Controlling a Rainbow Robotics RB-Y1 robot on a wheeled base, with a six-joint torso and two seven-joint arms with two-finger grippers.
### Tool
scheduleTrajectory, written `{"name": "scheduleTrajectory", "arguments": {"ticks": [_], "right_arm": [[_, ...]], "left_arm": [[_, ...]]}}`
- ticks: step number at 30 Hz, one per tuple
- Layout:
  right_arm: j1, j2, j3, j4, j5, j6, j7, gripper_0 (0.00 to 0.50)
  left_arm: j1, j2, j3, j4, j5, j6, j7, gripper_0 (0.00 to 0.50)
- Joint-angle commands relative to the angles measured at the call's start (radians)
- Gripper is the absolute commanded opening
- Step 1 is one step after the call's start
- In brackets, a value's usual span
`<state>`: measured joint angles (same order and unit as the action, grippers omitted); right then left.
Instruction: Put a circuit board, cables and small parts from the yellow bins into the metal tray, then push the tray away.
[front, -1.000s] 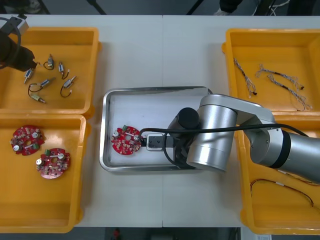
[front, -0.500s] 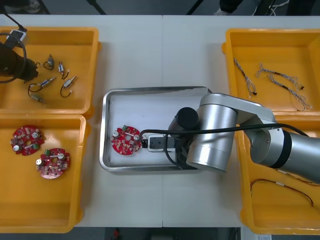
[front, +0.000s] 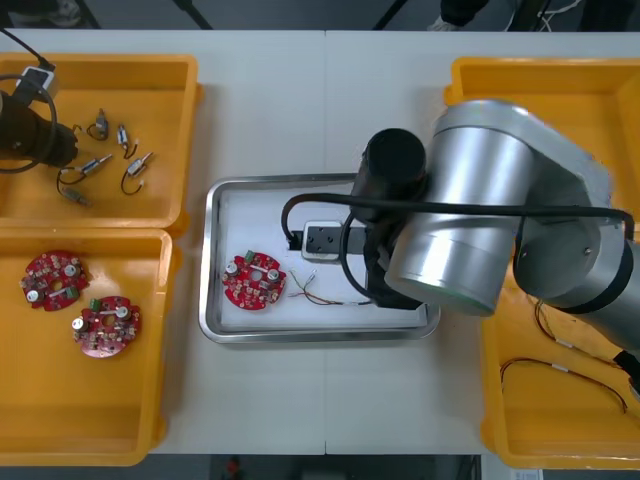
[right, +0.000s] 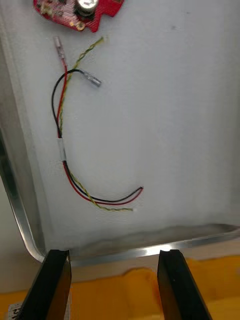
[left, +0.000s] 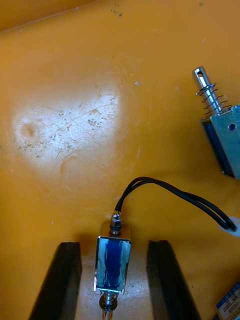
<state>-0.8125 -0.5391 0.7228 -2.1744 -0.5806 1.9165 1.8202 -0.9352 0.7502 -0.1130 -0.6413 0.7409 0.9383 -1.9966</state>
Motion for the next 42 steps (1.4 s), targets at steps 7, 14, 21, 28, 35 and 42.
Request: {"name": "scheduleTrajectory", "arguments": {"ticks": [7, 14, 21, 28, 35, 42], "right_arm": [[-0.019, -0.016, -0.348, -0.090, -0.145, 0.003, 0.013, 0.500], [0.069, -0.082, -0.580, -0.090, -0.223, 0.003, -0.002, 0.500], [0.125, -0.145, -0.709, -0.045, -0.182, 0.003, -0.010, 0.500], [0.125, -0.176, -0.832, 0.079, -0.128, 0.003, -0.004, 0.500], [0.085, -0.176, -0.884, 0.208, -0.033, 0.003, 0.027, 0.500], [0.013, -0.183, -0.914, 0.401, 0.004, 0.003, 0.056, 0.500]], "left_arm": [[-0.037, 0.023, -0.004, -0.077, 0.020, 0.114, -0.108, 0.000], [-0.036, 0.066, 0.027, -0.215, 0.002, 0.309, -0.034, 0.000], [-0.036, 0.077, 0.026, -0.423, -0.020, 0.531, 0.190, 0.000], [-0.008, 0.075, 0.026, -0.575, -0.009, 0.685, 0.314, 0.000], [0.029, 0.075, -0.001, -0.808, 0.005, 0.840, 0.509, 0.000], [0.042, 0.075, -0.042, -0.985, 0.124, 0.939, 0.725, 0.000]]}}
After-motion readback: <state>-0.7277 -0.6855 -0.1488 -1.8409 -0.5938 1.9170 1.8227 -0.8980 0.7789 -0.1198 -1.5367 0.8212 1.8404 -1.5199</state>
